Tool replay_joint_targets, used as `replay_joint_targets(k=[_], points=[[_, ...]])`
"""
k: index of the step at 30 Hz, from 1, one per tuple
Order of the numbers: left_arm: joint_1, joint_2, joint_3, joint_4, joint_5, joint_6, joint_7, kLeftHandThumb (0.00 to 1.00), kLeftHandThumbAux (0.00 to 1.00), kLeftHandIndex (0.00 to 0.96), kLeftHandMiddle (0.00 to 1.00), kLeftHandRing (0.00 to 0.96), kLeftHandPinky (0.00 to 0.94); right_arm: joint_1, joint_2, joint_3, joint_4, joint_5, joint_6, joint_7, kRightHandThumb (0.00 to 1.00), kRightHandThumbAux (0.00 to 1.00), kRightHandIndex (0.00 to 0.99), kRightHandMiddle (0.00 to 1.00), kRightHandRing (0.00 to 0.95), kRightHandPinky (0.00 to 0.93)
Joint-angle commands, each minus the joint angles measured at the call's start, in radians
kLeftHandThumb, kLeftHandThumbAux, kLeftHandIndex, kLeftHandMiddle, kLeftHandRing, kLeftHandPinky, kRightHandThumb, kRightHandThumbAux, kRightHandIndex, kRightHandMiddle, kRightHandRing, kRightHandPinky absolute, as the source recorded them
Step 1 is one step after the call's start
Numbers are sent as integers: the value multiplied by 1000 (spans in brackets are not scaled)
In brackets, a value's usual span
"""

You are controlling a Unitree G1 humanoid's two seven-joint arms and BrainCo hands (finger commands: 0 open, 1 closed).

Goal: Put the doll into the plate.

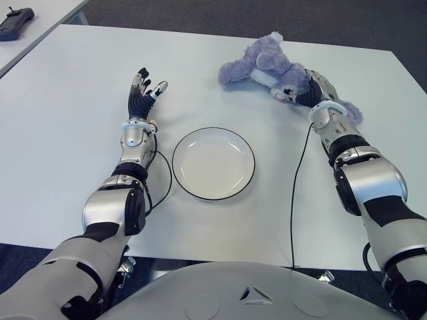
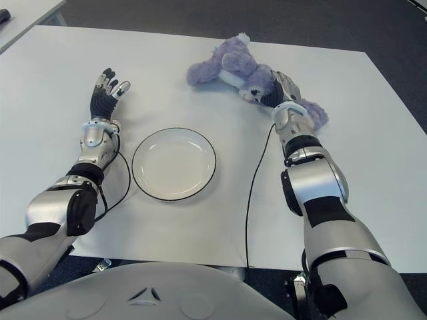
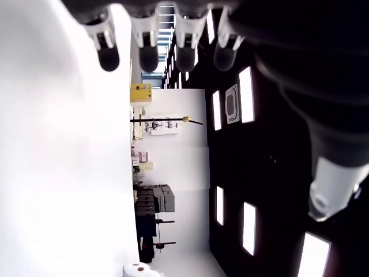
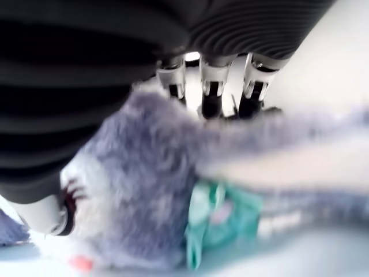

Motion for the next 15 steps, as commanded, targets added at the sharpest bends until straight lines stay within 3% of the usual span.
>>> replay_joint_targets(k=[1, 7, 11, 12, 15], points=[[232, -56, 0, 142, 2, 120, 28, 0, 583, 0, 41, 2, 0, 77, 41, -23, 18, 23, 4, 22, 285, 610, 28, 43, 40, 69], [233, -57, -1, 142, 3, 118, 27, 0, 571, 0, 41, 1, 0, 89, 49, -39, 16, 32, -8, 15, 320, 603, 38, 67, 63, 114], [234, -57, -1, 142, 3, 116, 26, 0, 562, 0, 41, 0, 0, 95, 54, -57, 16, 43, -14, 11, 390, 595, 70, 110, 114, 198], [234, -57, -1, 142, 3, 116, 26, 0, 560, 0, 43, 3, 0, 97, 55, -62, 16, 47, -17, 10, 454, 590, 127, 188, 203, 274], [234, -57, -2, 142, 4, 118, 27, 0, 558, 0, 46, 5, 0, 102, 58, -78, 16, 58, -20, 3, 537, 586, 234, 263, 270, 323]])
